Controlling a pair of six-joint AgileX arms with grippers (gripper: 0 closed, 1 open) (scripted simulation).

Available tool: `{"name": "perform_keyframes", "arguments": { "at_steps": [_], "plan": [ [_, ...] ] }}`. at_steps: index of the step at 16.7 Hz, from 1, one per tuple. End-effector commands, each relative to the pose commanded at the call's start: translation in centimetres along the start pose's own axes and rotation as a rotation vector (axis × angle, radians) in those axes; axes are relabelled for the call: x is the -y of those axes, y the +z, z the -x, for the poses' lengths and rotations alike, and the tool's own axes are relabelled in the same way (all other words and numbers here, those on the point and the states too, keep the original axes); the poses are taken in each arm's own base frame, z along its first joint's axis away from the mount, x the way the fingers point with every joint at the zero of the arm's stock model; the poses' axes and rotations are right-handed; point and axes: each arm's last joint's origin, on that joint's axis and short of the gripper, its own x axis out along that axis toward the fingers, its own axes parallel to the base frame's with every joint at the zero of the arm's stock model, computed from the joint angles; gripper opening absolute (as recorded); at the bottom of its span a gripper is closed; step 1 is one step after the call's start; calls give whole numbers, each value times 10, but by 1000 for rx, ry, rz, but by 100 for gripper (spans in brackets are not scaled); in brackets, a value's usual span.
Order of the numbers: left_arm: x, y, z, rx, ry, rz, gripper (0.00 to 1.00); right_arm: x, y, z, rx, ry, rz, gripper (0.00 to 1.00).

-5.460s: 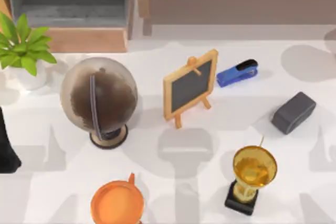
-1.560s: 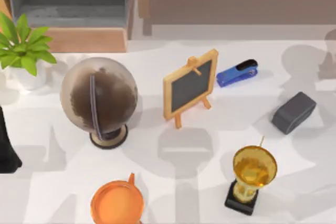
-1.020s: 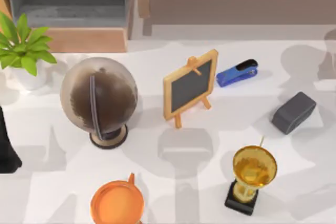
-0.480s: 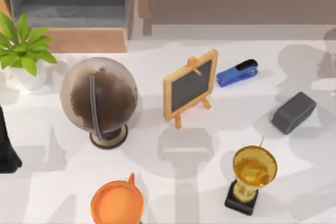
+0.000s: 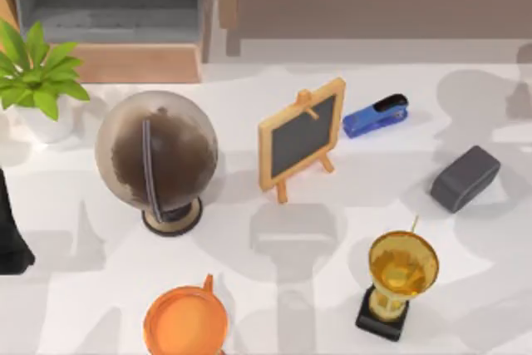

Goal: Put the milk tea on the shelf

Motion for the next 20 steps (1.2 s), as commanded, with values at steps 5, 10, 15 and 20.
{"name": "perform_keyframes", "arguments": {
  "at_steps": [5,10,15,20],
  "plan": [
    [0,0,0,0,0,0,100,48,29,8,26,-138,12,0],
    [0,0,0,0,0,0,100,95,78,14,48,-275,23,0],
    [0,0,0,0,0,0,100,103,126,5,23,-293,12,0],
    [0,0,0,0,0,0,100,68,158,-23,-29,-185,-8,0]
  ]
}}
